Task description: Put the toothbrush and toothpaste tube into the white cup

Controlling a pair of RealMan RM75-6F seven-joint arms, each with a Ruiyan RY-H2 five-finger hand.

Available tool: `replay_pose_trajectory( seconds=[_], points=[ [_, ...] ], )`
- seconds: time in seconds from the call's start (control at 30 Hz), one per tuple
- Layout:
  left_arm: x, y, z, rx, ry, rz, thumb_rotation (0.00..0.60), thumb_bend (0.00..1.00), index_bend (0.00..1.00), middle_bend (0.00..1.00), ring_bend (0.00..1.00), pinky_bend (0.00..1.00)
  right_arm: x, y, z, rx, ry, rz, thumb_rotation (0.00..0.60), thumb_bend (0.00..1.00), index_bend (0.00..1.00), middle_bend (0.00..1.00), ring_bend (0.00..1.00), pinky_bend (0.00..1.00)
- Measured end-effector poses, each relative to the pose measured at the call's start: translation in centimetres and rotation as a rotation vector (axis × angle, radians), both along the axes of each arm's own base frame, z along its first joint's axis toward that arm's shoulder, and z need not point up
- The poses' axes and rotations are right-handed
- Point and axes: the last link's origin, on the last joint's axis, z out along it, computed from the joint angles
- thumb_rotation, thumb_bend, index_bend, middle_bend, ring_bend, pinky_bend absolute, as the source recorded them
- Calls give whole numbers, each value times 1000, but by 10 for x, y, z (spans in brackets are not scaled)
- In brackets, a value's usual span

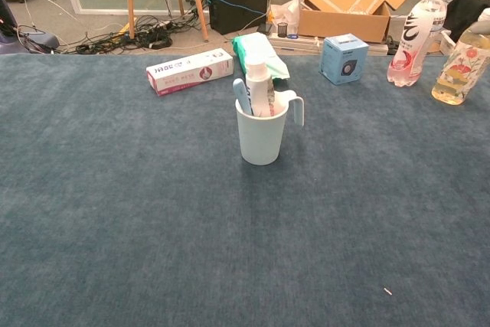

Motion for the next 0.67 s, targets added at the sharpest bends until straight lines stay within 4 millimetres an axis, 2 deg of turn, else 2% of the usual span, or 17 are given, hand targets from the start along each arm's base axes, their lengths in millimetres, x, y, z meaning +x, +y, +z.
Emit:
replay_pose_trajectory(
  seconds=[0.3, 0.5, 0.67],
  points=[
    [-1, 10, -7, -19, 19, -12, 600, 0, 252, 144, 94, 98, -70, 47, 13, -99, -23, -73, 600, 178, 7, 0, 0, 37],
    [-1, 14, -8, -21, 17, -20, 600, 0, 252, 145, 94, 98, -112, 74, 2, -130, -76, -100, 600, 179, 7, 0, 0, 37],
    [-2, 15, -8, -14, 15, -19, 600, 0, 252, 145, 94, 98, -129, 87, -8, -124, -160, -100, 600, 179, 7, 0, 0, 37]
  ],
)
